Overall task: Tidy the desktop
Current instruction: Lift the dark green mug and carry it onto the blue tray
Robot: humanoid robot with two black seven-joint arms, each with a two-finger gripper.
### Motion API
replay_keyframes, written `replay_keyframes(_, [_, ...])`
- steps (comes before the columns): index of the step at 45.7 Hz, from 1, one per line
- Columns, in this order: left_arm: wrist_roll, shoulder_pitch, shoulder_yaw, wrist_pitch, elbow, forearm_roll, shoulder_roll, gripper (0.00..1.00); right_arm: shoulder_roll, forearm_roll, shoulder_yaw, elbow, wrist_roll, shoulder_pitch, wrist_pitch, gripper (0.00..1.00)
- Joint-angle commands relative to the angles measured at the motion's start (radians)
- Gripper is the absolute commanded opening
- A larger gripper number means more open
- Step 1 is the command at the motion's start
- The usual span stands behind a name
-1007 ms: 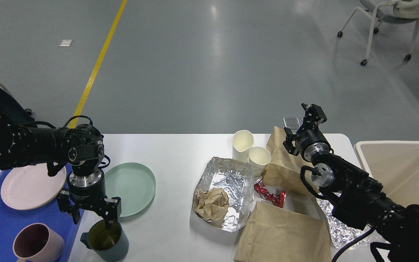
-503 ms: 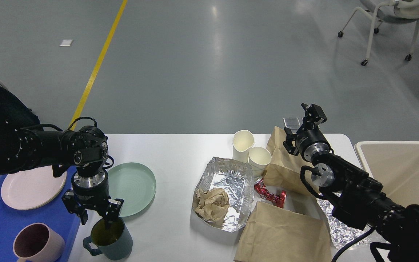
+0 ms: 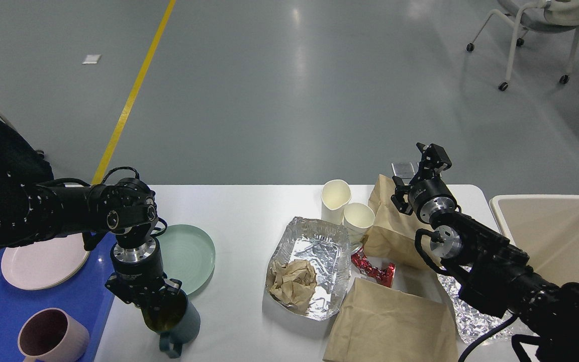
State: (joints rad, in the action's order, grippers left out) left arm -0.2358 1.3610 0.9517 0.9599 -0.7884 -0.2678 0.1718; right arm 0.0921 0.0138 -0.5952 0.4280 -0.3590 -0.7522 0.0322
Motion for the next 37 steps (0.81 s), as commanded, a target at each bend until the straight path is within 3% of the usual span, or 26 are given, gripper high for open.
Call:
replay_keyframes(1, [0.001,0.000,-0.008,0.000,0.000,0.007,0.000,0.00,0.000,0.000,0.000,0.000,-0.001,0.001,0.000,1.00])
replay_keyframes(21, [0.001,0.021,-0.183,0.000,-0.003,0.010,0.011,0.00,0.000,0.000,0.000,0.000,0.000,0.001,0.000,1.00])
replay_keyframes(28, [0.003,0.079,-0.197,0.000,-0.005,0.010,0.025,0.00,0.000,0.000,0.000,0.000,0.000,0.001,0.000,1.00])
replay_keyframes(37, [0.003,0.176,-0.195,0.000,-0.003,0.010,0.139,0.00,0.000,0.000,0.000,0.000,0.000,0.001,0.000,1.00])
